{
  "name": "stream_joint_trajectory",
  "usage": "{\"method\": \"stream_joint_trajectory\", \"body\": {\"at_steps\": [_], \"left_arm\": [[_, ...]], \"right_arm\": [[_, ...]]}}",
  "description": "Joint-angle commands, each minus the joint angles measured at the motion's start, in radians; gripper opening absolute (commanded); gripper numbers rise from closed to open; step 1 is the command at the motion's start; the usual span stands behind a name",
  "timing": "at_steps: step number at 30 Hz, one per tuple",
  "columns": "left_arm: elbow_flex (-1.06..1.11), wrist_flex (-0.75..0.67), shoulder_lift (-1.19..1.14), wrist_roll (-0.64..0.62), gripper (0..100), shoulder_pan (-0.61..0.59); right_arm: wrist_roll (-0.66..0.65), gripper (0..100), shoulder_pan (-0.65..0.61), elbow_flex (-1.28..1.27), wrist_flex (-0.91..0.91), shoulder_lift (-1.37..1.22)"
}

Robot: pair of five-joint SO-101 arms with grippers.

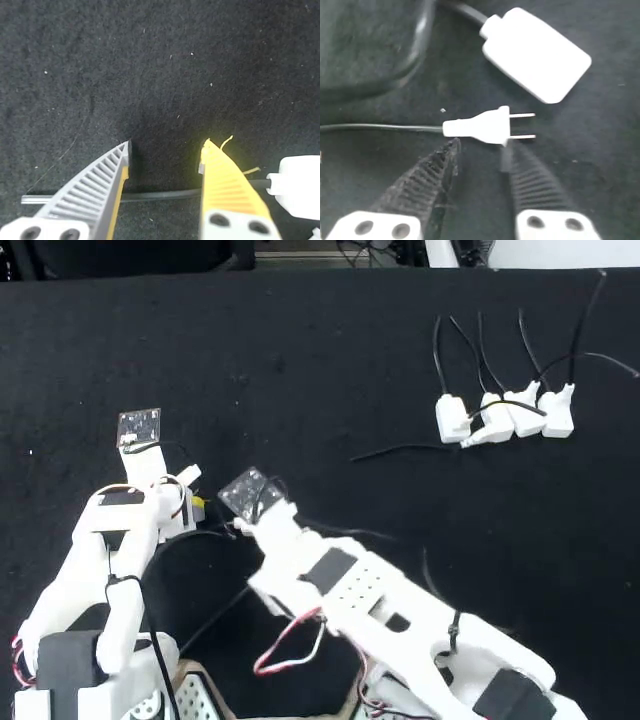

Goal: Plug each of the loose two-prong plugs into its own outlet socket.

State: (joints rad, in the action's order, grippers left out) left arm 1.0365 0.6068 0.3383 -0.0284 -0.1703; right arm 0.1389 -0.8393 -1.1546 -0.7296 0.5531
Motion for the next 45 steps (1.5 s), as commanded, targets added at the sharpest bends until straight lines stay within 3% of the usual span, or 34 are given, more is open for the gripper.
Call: {"method": "stream_joint_trajectory", "body": {"at_steps": [1, 5, 16, 27, 33, 38, 41, 45], "left_arm": [[-0.018, -0.014, 0.034, -0.008, 22, -0.013], [-0.018, -0.014, 0.034, -0.008, 22, -0.013], [-0.018, -0.014, 0.034, -0.008, 22, -0.013], [-0.019, -0.009, 0.034, -0.008, 22, -0.015], [-0.019, -0.008, 0.034, -0.008, 22, -0.016], [-0.021, -0.011, 0.034, -0.008, 22, -0.053], [-0.021, -0.012, 0.034, -0.008, 22, -0.087], [-0.021, -0.012, 0.034, -0.008, 22, -0.094]], "right_arm": [[0.103, 23.1, -0.035, -0.024, 0.166, -0.03], [0.222, 23.0, -0.048, -0.016, 0.227, -0.082], [0.282, 23.1, -0.038, 0.125, 0.011, -0.185], [0.272, 22.7, 0.18, 0.292, -0.14, -0.386], [0.107, 19.5, 0.25, 0.344, -0.233, -0.4], [0.046, 0.5, 0.252, 0.351, -0.235, -0.397], [0.012, 1.8, 0.269, 0.38, -0.265, -0.397], [-0.041, 1.1, 0.381, 0.481, -0.351, -0.397]]}}
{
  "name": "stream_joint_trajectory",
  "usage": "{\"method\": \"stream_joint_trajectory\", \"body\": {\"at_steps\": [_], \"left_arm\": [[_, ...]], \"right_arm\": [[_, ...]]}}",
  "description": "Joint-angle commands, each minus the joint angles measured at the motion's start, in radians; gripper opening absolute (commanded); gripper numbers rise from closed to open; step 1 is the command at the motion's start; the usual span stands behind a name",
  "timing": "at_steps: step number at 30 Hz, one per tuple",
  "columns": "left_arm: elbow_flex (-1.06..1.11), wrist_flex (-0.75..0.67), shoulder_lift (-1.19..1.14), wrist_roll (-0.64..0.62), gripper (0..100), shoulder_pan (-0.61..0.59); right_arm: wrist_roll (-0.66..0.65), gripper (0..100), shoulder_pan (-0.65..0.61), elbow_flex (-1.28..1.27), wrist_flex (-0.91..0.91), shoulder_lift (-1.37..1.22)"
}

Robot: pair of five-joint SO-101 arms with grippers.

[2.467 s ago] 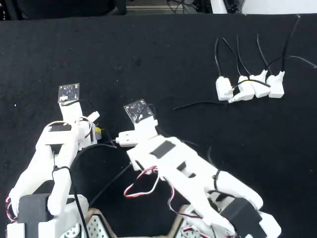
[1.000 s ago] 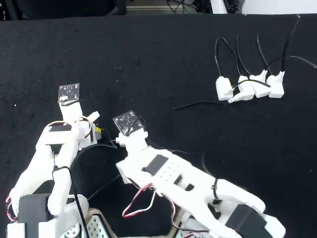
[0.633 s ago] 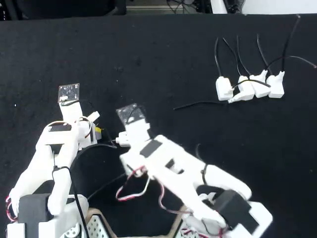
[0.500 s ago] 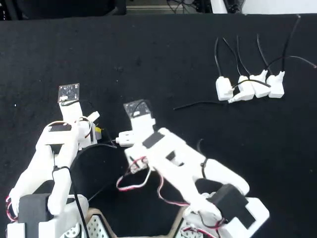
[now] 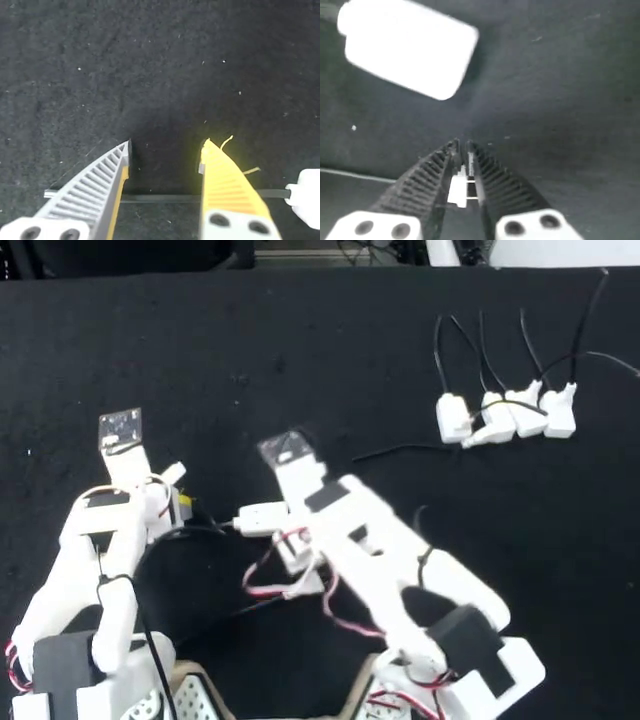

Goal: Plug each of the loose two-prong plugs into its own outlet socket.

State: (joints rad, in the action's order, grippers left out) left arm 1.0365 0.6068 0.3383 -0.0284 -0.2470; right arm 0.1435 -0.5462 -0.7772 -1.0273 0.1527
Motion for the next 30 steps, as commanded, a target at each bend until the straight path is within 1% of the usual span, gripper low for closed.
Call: {"method": "stream_joint_trajectory", "body": {"at_steps": [1, 4, 6, 8, 10, 12, 14, 16, 17, 19, 22, 24, 26, 28, 30], "left_arm": [[-0.021, -0.012, 0.034, -0.008, 22, -0.018], [-0.021, -0.012, 0.034, -0.008, 22, -0.015], [-0.021, -0.012, 0.034, -0.008, 22, -0.015], [-0.021, -0.012, 0.034, -0.008, 22, -0.016], [-0.021, -0.012, 0.034, -0.008, 22, -0.018], [-0.021, -0.012, 0.034, -0.008, 22, -0.018], [-0.021, -0.012, 0.034, -0.008, 22, -0.018], [-0.021, -0.012, 0.034, -0.008, 22, -0.018], [-0.021, -0.012, 0.034, -0.008, 22, -0.018], [-0.021, -0.012, 0.034, -0.008, 22, -0.016], [-0.03, -0.012, 0.034, -0.008, 22, -0.015], [-0.03, -0.012, 0.034, -0.008, 22, -0.016], [-0.03, -0.012, 0.034, -0.008, 22, -0.016], [-0.028, -0.012, 0.034, -0.008, 22, -0.018], [-0.027, -0.012, 0.034, -0.008, 22, -0.018]], "right_arm": [[-0.071, 1.1, 0.127, 0.131, -0.071, 0.004], [-0.175, 1.1, 0.249, 0.209, -0.092, 0.004], [-0.267, 1.1, 0.321, 0.249, -0.089, 0.004], [-0.354, 1.4, 0.356, 0.262, -0.098, 0.004], [-0.416, 1.5, 0.347, 0.236, -0.144, 0.007], [-0.473, 1.5, 0.307, 0.162, -0.161, 0.047], [-0.528, 1.6, 0.272, 0.054, -0.127, 0.133], [-0.546, 1.9, 0.235, -0.062, -0.083, 0.254], [-0.542, 3.5, 0.212, -0.116, -0.072, 0.317], [-0.528, 10.5, 0.15, -0.206, -0.086, 0.446], [-0.373, 23.0, 0.026, -0.292, -0.115, 0.601], [-0.249, 25.3, -0.069, -0.34, -0.133, 0.667], [-0.157, 25.7, -0.14, -0.384, -0.084, 0.707], [-0.126, 26.6, -0.19, -0.426, -0.006, 0.73], [-0.152, 29.2, -0.249, -0.464, 0.041, 0.733]]}}
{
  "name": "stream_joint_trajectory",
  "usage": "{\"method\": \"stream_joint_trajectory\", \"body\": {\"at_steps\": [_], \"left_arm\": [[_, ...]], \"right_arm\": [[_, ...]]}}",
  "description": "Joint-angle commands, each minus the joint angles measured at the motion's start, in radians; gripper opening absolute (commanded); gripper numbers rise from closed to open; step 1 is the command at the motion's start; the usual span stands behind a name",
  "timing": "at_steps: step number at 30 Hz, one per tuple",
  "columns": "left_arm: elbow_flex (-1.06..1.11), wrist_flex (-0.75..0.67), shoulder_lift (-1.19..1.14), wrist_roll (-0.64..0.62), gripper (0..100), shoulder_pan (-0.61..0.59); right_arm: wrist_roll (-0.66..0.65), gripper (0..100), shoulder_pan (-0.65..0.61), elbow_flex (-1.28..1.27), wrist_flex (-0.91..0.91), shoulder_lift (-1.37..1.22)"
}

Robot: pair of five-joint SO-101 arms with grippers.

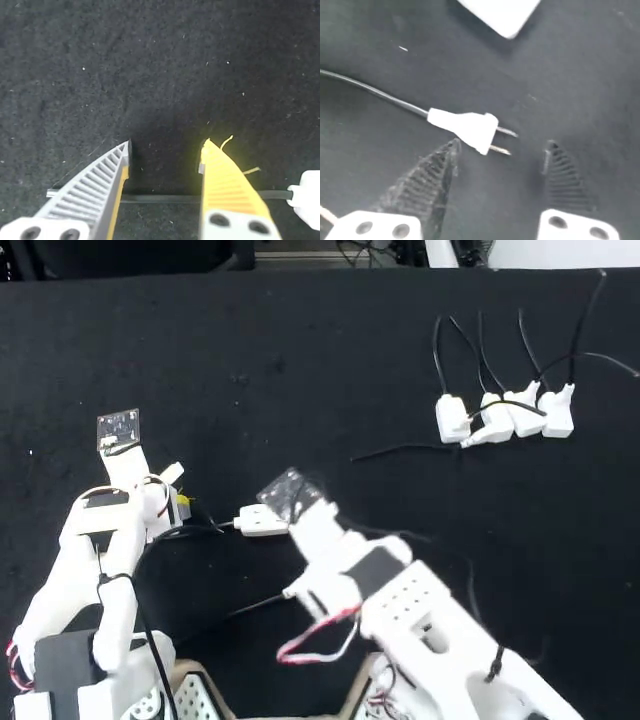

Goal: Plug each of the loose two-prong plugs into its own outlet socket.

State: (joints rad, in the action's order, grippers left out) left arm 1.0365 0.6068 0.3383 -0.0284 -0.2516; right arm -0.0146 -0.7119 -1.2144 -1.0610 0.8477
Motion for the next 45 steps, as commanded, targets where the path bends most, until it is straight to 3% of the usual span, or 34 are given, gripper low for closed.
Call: {"method": "stream_joint_trajectory", "body": {"at_steps": [1, 6, 12, 15, 20, 27, 34, 41, 45], "left_arm": [[-0.027, -0.012, 0.034, -0.008, 22, -0.013], [-0.028, -0.012, 0.034, -0.008, 22, -0.013], [-0.028, -0.012, 0.034, -0.008, 22, -0.013], [-0.028, -0.012, 0.034, -0.008, 22, -0.013], [-0.03, -0.009, 0.034, -0.008, 22, -0.013], [-0.03, -0.008, 0.034, -0.008, 22, -0.013], [-0.03, -0.008, 0.034, -0.008, 22, -0.013], [-0.03, -0.008, 0.034, -0.008, 22, -0.013], [-0.028, -0.009, 0.034, -0.008, 22, -0.013]], "right_arm": [[-0.015, 31.5, -0.121, -0.042, 0.086, 0.033], [-0.196, 42.1, -0.213, -0.064, 0.084, -0.01], [-0.598, 42.3, -0.213, -0.087, 0.089, -0.065], [-0.712, 42.3, -0.212, -0.099, 0.106, -0.088], [-0.735, 38.5, -0.123, -0.097, 0.17, -0.145], [-0.738, 0.5, 0.005, -0.074, 0.256, -0.213], [-0.744, 1.0, 0.137, 0.01, 0.055, -0.09], [-0.75, 1.1, 0.44, 0.039, -0.17, 0.156], [-0.75, 1.1, 0.626, 0.039, -0.207, 0.26]]}}
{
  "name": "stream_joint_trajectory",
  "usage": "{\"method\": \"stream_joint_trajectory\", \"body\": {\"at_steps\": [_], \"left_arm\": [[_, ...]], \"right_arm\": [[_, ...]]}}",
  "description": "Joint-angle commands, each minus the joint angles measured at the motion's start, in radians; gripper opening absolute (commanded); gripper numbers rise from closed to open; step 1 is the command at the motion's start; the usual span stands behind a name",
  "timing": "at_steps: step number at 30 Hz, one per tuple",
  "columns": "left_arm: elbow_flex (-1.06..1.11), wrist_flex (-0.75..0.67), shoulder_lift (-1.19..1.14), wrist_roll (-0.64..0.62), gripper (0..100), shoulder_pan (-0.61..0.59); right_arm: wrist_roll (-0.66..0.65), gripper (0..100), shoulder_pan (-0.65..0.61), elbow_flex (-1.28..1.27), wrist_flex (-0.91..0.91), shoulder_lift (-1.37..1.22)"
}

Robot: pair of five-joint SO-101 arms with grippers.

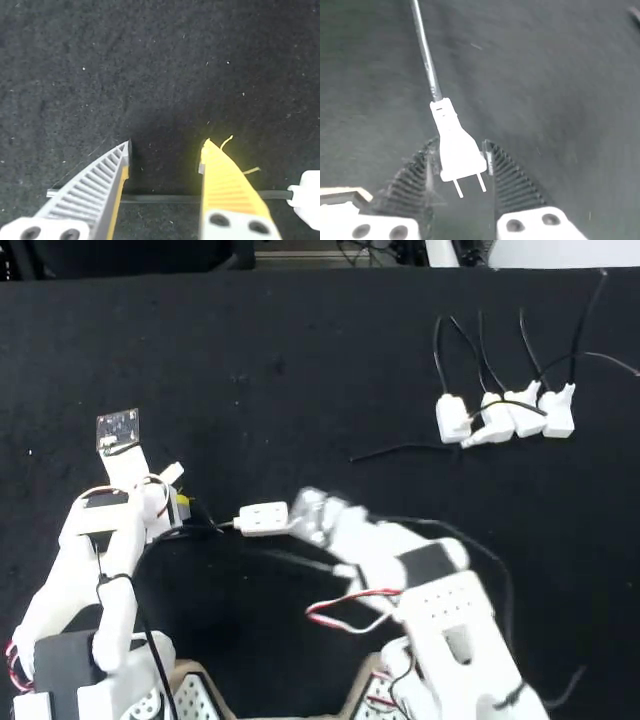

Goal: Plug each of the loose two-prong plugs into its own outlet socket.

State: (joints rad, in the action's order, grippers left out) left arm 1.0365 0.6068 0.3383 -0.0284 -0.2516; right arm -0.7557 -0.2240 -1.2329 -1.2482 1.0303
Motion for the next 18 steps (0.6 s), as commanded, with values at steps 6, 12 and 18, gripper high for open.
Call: {"method": "stream_joint_trajectory", "body": {"at_steps": [6, 12, 18], "left_arm": [[-0.027, -0.009, 0.034, -0.008, 22, -0.015], [-0.025, -0.012, 0.034, -0.008, 22, -0.013], [-0.022, -0.012, 0.034, -0.008, 22, -0.013]], "right_arm": [[0.0, 1.1, 0.327, 0.051, 0.02, 0.137], [0.213, 1.1, 0.341, 0.051, 0.083, 0.048], [0.46, 9.3, 0.239, 0.054, 0.196, -0.179]]}}
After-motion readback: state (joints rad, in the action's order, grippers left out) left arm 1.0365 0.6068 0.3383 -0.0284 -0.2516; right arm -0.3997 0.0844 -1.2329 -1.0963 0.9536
